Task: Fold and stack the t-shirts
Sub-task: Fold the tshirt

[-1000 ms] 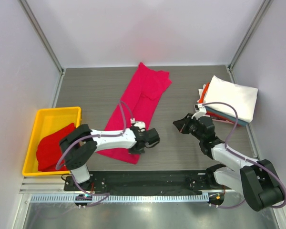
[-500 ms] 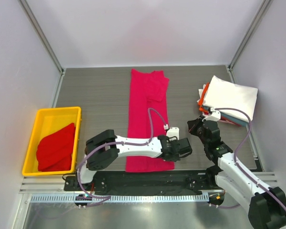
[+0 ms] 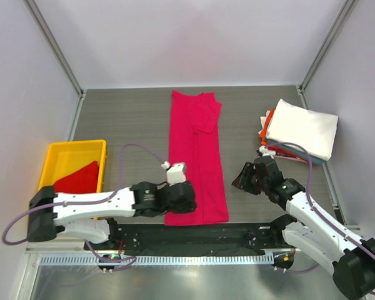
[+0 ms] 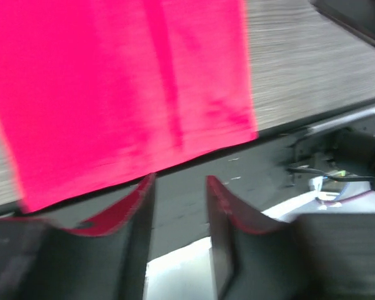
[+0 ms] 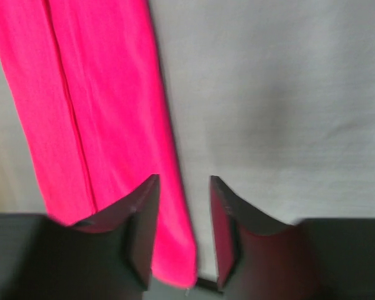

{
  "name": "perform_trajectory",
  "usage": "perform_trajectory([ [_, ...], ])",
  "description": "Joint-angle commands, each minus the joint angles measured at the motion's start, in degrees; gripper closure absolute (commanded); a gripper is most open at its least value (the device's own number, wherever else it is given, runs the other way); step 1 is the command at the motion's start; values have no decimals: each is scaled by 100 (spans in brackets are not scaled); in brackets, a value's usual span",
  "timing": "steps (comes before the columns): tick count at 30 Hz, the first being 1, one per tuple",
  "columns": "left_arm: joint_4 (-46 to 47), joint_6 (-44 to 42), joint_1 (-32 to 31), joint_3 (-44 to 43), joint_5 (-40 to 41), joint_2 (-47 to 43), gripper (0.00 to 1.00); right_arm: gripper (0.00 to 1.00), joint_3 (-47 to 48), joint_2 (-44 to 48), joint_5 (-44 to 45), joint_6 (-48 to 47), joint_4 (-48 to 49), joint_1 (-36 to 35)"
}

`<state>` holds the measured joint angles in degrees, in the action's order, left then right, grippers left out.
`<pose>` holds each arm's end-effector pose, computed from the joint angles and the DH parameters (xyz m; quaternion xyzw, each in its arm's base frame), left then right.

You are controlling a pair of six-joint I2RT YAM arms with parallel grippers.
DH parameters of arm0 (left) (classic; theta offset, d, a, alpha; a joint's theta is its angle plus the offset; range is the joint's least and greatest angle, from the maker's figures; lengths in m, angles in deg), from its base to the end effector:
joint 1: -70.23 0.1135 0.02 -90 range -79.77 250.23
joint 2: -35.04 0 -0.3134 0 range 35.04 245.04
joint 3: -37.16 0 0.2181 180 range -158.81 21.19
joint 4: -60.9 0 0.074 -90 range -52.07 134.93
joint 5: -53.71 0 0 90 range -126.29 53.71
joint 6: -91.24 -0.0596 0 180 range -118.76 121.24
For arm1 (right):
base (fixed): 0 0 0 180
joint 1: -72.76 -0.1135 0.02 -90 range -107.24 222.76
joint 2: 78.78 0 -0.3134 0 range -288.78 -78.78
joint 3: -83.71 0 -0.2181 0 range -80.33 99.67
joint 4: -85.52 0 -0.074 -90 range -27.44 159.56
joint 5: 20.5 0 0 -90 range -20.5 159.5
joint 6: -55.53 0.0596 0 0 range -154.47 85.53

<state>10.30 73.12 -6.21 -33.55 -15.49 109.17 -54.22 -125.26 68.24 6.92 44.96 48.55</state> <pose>0.0741 -0.2169 0.2970 -0.0185 0.9370 -0.2454 0.2481 0.1054 0.0488 0.2296 0.1338 0.9140 0.2160 0.3164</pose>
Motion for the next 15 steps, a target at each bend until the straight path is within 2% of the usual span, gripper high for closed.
perform_trajectory([
  [1,-290,326,155,770,241,-843,58,54,176,112,-568,456,-809,-408],
  [3,-211,388,244,1348,136,-1223,52,51,44,174,-735,633,-871,-576],
  [7,-35,695,420,2159,-137,-2189,52,57,-158,393,-771,932,-1195,-1067],
  [15,229,1161,508,3276,-550,-2815,50,57,-642,648,-604,1582,-1319,-1814],
])
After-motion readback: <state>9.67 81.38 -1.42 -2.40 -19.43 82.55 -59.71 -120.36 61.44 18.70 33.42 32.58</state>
